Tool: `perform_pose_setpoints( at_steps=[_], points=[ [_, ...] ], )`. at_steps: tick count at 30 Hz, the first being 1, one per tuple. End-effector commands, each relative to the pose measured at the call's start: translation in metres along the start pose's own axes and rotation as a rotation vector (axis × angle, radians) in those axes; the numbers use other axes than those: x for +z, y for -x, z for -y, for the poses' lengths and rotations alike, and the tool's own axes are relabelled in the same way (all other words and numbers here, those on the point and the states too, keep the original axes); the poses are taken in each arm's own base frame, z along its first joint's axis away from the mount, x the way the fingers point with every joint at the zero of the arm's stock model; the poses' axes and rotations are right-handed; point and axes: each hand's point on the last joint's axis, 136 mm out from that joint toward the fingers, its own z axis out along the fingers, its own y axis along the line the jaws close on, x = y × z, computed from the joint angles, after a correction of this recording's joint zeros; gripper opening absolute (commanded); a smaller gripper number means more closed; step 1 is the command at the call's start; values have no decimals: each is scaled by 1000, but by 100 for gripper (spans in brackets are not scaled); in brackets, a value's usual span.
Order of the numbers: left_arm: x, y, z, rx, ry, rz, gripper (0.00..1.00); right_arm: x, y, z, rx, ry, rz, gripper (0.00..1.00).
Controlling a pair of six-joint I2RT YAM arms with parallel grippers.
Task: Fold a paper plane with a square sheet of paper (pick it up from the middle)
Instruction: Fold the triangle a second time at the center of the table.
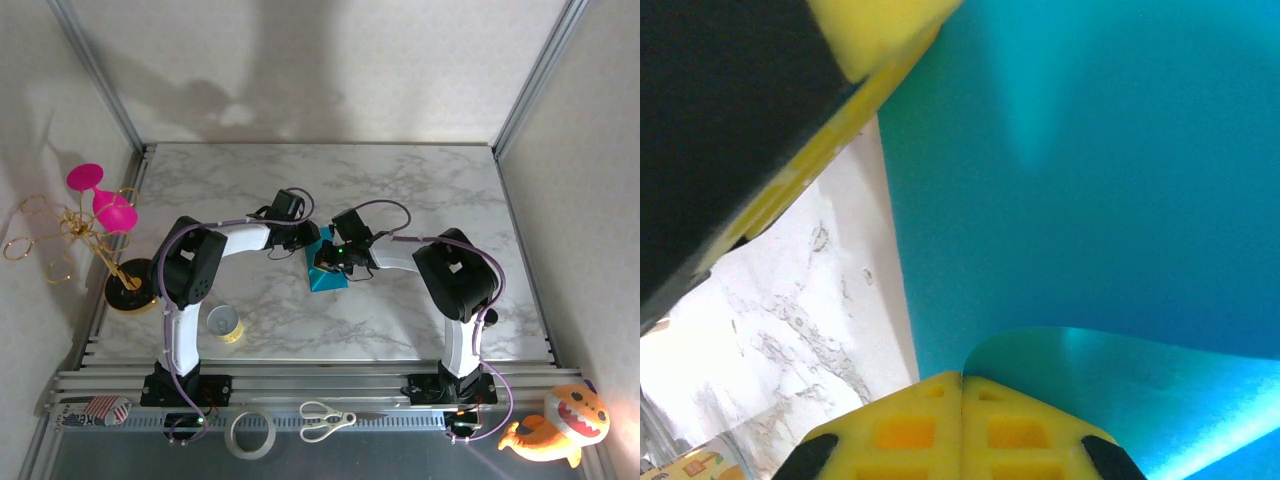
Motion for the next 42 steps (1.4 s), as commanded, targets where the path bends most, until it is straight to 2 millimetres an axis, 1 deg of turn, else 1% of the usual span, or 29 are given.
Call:
perform_pose_setpoints(
  at_steps=[1,9,26,31,34,38,40,42],
  points=[
    [6,-18,-17,-6,42,-56,24,6,-3,5,14,-26,-4,0],
    [7,-18,-18,-7,46,-54,24,6,-1,7,27,-34,7,0],
    [5,-19,-21,-12,53,-48,23,9,-7,10,82,-19,-1,1],
    [2,-16,-18,-9,48,-40,23,10,-9,16,86,-42,-9,1],
    [-5,-6,-8,-5,35,-16,24,11,-12,21,91,-60,-18,2],
    [-32,26,9,-28,-2,81,29,11,-13,23,94,-70,-22,9],
    [-48,43,10,-58,-13,138,31,12,-13,24,96,-73,-24,15],
    [-61,53,7,-94,-27,179,33,13,-13,25,101,-77,-28,21]
  ],
)
